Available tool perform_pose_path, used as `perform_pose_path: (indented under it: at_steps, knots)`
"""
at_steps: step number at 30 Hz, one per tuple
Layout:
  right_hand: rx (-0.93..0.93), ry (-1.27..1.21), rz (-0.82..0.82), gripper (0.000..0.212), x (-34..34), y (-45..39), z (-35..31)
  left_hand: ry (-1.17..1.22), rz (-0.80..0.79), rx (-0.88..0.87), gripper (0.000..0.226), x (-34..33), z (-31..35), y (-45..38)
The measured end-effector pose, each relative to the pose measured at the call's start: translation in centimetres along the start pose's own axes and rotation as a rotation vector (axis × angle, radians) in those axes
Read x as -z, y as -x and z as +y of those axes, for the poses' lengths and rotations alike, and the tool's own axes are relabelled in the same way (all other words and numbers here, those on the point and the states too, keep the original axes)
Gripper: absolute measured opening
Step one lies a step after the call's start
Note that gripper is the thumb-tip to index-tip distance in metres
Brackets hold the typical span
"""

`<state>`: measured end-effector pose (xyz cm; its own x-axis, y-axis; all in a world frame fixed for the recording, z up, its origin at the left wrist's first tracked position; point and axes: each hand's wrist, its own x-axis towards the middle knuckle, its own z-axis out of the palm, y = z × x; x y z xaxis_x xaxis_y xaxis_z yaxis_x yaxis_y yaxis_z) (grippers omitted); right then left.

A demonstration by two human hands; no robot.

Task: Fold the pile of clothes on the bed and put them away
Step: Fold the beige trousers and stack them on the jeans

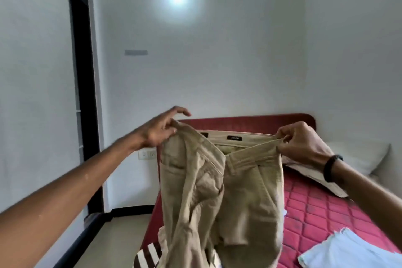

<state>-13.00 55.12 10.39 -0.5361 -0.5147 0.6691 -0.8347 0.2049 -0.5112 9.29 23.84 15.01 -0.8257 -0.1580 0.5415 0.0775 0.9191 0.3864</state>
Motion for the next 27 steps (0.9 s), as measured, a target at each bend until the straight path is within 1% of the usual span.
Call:
perform_pose_path:
  at_steps: [1, 2, 3, 4, 6, 7, 10, 12, 13, 14, 15, 16, 17, 18, 19, 20, 21, 22, 23, 25, 26, 27]
  knots:
    - [-0.03, 0.053, -0.01, 0.007, 0.2, -0.4, -0.4, -0.11, -0.055, -0.017, 0.056, -1.0, -0.4, 0.6]
    - [-0.055, 0.059, -0.02, 0.008, 0.3, -0.7, -0.6, -0.193, -0.105, -0.031, 0.057, -2.1, -0.5, 1.1]
    - [-0.079, 0.031, -0.024, 0.015, 0.4, -0.9, -0.7, -0.237, -0.136, -0.041, 0.056, -3.0, -0.7, 1.6]
    - [-0.097, -0.015, -0.014, 0.019, 0.5, -1.2, -0.6, -0.238, -0.141, -0.023, 0.055, -3.7, -1.1, 2.0]
    - [-0.12, -0.007, -0.005, 0.016, 0.5, -1.4, -0.2, -0.196, -0.143, 0.012, 0.053, -4.7, -1.7, 2.9]
    - [-0.13, 0.047, -0.006, 0.014, 0.6, -1.2, 0.0, -0.184, -0.174, 0.027, 0.054, -5.0, -2.0, 3.4]
    - [-0.142, 0.316, 0.045, 0.023, -0.4, -1.2, 2.3, -0.197, -0.274, 0.021, 0.042, -5.2, -0.8, 4.3]
    - [-0.196, 0.413, -0.008, 0.021, -1.6, -0.8, 3.0, -0.133, -0.279, 0.068, 0.035, -6.3, 0.6, 4.9]
    - [-0.181, 0.416, -0.059, 0.017, -2.5, -0.5, 2.7, -0.067, -0.25, 0.112, 0.032, -7.1, 1.3, 5.2]
    - [-0.124, 0.384, -0.123, 0.017, -3.6, -0.2, 2.3, 0.032, -0.21, 0.174, 0.027, -8.0, 1.7, 5.3]
    - [-0.086, 0.29, -0.212, 0.016, -4.7, 0.6, 0.5, 0.168, -0.166, 0.256, 0.022, -8.9, 2.2, 5.3]
    - [-0.084, 0.12, -0.337, 0.014, -5.6, 1.6, -1.6, 0.33, -0.128, 0.355, 0.019, -9.7, 2.7, 5.0]
    - [-0.125, -0.049, -0.492, 0.025, -6.4, 2.4, -4.0, 0.481, -0.094, 0.461, 0.019, -10.4, 3.7, 4.6]
    - [-0.176, -0.159, -0.634, 0.036, -6.9, 3.0, -5.9, 0.61, -0.069, 0.543, 0.02, -11.0, 4.5, 3.9]
    - [-0.169, -0.157, -0.733, 0.039, -7.4, 3.4, -7.2, 0.717, -0.041, 0.591, 0.021, -11.3, 5.3, 3.4]
    - [-0.148, -0.146, -0.752, 0.036, -7.7, 3.0, -7.6, 0.808, -0.016, 0.604, 0.022, -11.5, 5.9, 2.7]
    - [-0.121, -0.14, -0.725, 0.03, -7.8, 2.5, -7.9, 0.868, -0.006, 0.595, 0.023, -11.2, 6.6, 2.3]
    - [-0.115, -0.138, -0.686, 0.023, -7.6, 1.9, -8.1, 0.858, -0.015, 0.544, 0.026, -11.0, 6.9, 1.8]
    - [-0.112, -0.144, -0.676, 0.018, -7.0, 1.2, -8.1, 0.761, -0.032, 0.46, 0.029, -10.4, 7.1, 1.7]
    - [-0.073, -0.157, -0.729, 0.019, -4.9, 0.4, -8.2, 0.442, -0.061, 0.233, 0.036, -9.0, 7.0, 1.5]
    - [-0.046, -0.166, -0.78, 0.021, -3.6, 0.1, -8.3, 0.373, -0.075, 0.133, 0.039, -8.5, 6.8, 1.4]
    - [-0.01, -0.176, -0.836, 0.022, -2.0, -0.1, -8.6, 0.389, -0.108, 0.065, 0.041, -8.2, 6.8, 1.2]
